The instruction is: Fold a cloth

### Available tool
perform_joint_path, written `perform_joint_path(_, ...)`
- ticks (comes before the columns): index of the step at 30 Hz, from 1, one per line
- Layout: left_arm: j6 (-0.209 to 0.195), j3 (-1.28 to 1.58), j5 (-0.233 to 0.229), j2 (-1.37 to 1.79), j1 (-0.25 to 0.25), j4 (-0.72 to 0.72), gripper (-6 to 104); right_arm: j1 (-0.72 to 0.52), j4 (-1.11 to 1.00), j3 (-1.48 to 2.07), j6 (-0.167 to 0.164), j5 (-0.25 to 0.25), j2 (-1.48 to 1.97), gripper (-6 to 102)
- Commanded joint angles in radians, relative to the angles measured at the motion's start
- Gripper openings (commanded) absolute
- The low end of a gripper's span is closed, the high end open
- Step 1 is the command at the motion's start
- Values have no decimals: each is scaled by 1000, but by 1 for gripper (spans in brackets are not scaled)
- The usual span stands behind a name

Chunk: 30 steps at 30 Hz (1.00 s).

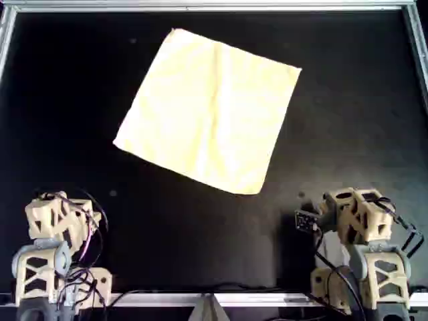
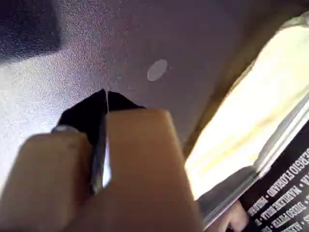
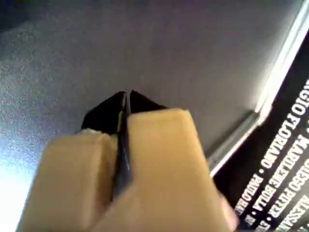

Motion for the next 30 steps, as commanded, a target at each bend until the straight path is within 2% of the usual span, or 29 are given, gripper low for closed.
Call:
perform_joint_path(1,0,-11,-8,8,8,-11,1,8,9,11,11,43,35,2)
perform_joint_path(14,2,-11,-8,8,8,-11,1,8,9,11,11,43,35,2)
perform_joint_path(17,9,-11,-8,8,8,-11,1,6,9,12,-3,60,35,2)
perform_joint_path(25,12,-11,6,8,6,-12,1,6,9,3,8,44,35,3)
perform_joint_path(28,12,-11,6,9,6,-12,3,6,9,-17,0,43,37,8)
perform_joint_path(30,12,-12,8,9,6,-12,10,8,8,-31,9,41,37,16)
